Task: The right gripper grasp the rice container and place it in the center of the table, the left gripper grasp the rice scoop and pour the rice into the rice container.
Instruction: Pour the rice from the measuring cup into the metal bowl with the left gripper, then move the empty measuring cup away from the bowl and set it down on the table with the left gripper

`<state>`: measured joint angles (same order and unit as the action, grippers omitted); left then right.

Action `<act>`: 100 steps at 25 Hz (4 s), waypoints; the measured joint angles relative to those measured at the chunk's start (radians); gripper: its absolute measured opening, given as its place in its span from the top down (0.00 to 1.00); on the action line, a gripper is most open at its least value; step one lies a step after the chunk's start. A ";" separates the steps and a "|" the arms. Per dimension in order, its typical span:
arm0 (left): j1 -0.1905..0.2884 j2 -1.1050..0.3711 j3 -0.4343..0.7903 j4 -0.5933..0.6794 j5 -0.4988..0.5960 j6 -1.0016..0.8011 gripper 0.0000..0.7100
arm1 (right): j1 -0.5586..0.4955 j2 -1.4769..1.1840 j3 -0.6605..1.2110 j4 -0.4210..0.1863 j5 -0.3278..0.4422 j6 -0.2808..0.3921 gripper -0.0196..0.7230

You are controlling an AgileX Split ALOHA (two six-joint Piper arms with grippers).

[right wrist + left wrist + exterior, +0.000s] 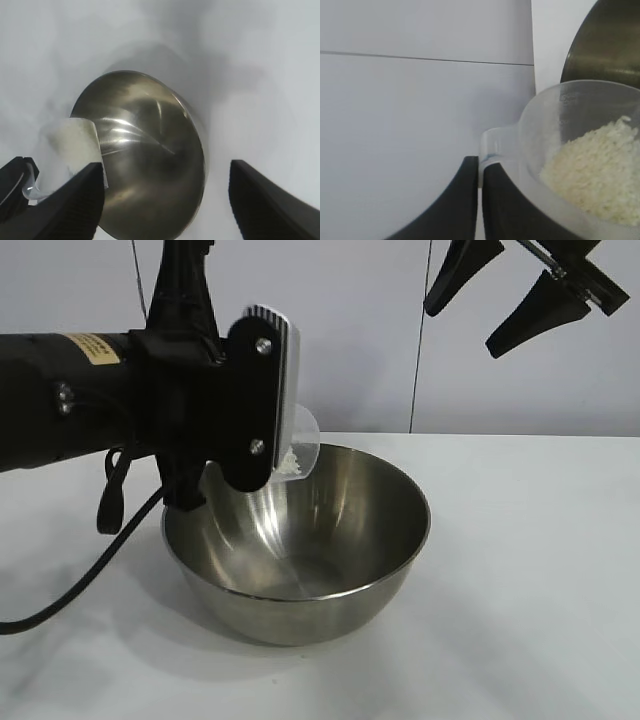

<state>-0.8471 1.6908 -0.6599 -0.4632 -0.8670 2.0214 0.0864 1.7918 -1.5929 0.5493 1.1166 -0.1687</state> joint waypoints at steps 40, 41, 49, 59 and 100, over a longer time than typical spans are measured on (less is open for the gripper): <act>-0.084 -0.001 -0.141 -0.471 -0.089 -0.125 0.99 | 0.000 0.000 0.000 0.000 -0.002 0.000 0.32; -0.080 -0.005 -0.154 -0.540 -0.089 -0.205 0.99 | 0.000 0.000 0.000 0.000 -0.002 0.000 0.32; 0.050 -0.090 -0.192 -0.790 0.137 -0.743 0.99 | 0.000 0.000 0.000 0.000 -0.002 0.000 0.32; 0.511 -0.172 -0.244 -0.733 0.876 -1.175 0.99 | 0.000 0.000 0.000 0.000 -0.002 0.000 0.32; 0.640 0.188 0.210 0.470 -0.127 -2.083 0.99 | 0.000 0.000 0.000 0.000 -0.010 0.000 0.32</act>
<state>-0.2066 1.8791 -0.4500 0.0070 -0.9940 -0.0619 0.0864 1.7918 -1.5929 0.5493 1.1070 -0.1687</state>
